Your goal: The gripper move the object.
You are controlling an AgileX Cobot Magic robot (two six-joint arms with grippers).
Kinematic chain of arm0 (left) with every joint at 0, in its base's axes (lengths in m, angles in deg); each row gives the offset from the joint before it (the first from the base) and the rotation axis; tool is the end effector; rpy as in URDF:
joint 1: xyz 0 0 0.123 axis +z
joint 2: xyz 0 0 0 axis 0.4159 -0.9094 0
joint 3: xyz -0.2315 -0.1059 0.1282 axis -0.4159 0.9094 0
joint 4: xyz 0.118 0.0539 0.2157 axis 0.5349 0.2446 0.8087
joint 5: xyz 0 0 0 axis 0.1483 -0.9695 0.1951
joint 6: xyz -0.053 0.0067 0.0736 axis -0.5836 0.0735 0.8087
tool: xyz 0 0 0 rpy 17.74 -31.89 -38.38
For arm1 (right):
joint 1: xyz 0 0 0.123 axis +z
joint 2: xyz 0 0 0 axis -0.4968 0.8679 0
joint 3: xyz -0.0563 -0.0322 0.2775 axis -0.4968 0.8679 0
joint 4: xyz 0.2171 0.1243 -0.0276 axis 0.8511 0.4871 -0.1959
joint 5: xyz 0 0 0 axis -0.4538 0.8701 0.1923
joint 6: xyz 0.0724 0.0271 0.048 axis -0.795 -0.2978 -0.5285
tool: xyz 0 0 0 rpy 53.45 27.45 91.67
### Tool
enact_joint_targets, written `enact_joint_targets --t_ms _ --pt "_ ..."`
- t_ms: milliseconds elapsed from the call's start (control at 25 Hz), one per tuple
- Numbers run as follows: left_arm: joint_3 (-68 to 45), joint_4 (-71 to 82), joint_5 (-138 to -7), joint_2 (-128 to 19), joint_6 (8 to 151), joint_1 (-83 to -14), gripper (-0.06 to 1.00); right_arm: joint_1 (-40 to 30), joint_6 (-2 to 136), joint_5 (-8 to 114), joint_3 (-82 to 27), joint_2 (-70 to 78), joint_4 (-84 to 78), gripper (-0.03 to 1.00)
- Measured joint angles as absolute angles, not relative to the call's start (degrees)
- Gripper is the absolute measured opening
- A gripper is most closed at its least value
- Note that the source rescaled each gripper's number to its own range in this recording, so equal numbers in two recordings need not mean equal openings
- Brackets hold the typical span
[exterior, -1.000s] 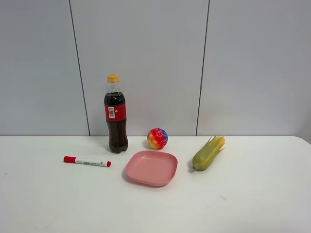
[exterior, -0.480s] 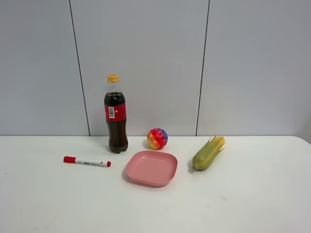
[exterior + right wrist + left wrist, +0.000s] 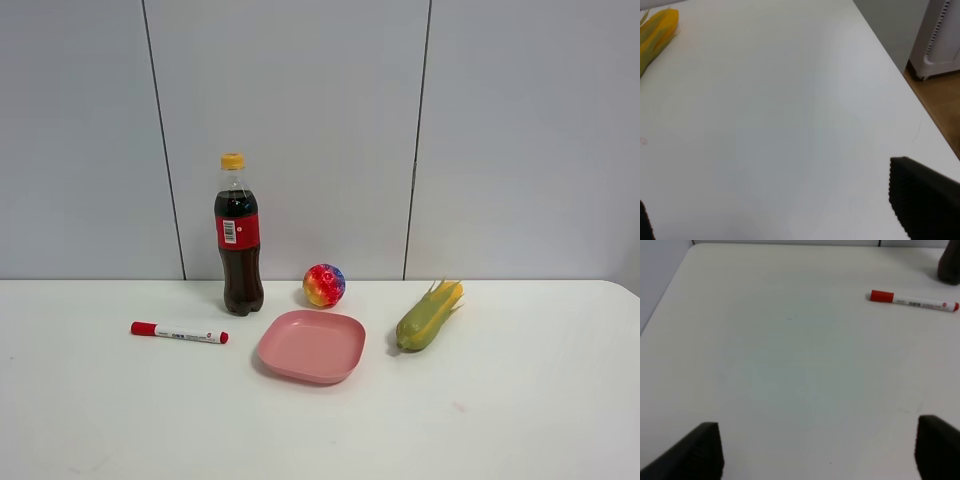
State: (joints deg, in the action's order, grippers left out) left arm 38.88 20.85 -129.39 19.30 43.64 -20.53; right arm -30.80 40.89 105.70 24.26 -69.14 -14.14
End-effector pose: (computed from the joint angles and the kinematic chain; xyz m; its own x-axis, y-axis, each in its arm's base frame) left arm -0.0066 0.0015 0.2796 -0.4367 -0.0501 -0.8982 -0.0990 0.9951 -0.0074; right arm -0.0055 -0.0039 0.2754 -0.4673 0.0393 -0.8832 0.0706 0.9975 0.0071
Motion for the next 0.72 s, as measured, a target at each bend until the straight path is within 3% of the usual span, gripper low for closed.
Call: enact_joint_targets --t_ms 720 --pt "38.88 20.85 -129.39 19.3 43.64 -20.53 1.0 -30.8 40.89 105.7 24.45 -69.14 -14.19 0.85"
